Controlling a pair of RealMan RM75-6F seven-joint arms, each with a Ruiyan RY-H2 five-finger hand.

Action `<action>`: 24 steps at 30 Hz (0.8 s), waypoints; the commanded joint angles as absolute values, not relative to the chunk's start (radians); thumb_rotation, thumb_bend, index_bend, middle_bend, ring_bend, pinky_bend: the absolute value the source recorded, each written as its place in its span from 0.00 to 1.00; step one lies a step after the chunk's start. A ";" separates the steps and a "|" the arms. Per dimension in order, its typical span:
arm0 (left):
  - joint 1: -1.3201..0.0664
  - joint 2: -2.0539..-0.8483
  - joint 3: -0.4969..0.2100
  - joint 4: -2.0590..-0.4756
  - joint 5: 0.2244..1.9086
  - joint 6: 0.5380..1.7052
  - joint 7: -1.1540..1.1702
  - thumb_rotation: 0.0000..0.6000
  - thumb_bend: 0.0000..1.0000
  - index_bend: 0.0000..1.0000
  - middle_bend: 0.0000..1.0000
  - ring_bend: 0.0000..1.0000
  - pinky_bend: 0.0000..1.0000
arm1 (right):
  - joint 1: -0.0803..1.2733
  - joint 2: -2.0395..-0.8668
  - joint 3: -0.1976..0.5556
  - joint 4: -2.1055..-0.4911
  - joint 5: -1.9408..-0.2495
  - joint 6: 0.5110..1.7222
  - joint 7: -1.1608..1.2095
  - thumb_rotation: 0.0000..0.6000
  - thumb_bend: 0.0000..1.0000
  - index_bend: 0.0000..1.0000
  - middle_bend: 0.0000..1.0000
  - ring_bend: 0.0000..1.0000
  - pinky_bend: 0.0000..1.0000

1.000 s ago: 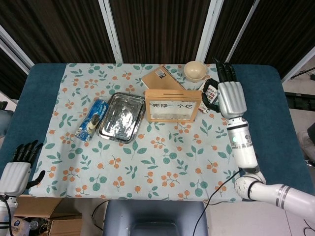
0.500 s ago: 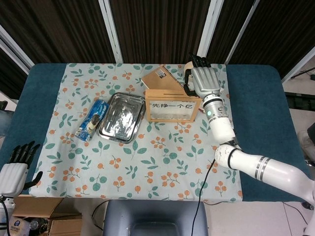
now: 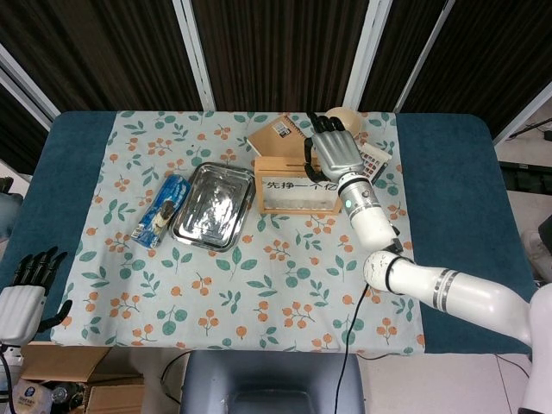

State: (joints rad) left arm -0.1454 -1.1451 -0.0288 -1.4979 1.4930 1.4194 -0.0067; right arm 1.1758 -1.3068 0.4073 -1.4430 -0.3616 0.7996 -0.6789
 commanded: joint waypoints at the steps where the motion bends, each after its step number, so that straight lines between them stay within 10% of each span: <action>1: -0.145 -1.145 -0.030 -1.497 1.492 1.420 -0.009 1.00 0.34 0.00 0.00 0.00 0.00 | 1.185 -1.311 0.396 -1.437 -0.363 0.806 -0.668 1.00 0.66 0.75 0.06 0.00 0.00; 24: -0.145 -1.144 -0.035 -1.476 1.481 1.412 -0.034 1.00 0.34 0.00 0.00 0.00 0.00 | 1.240 -1.344 0.322 -1.379 -0.372 0.823 -0.635 1.00 0.66 0.76 0.06 0.00 0.00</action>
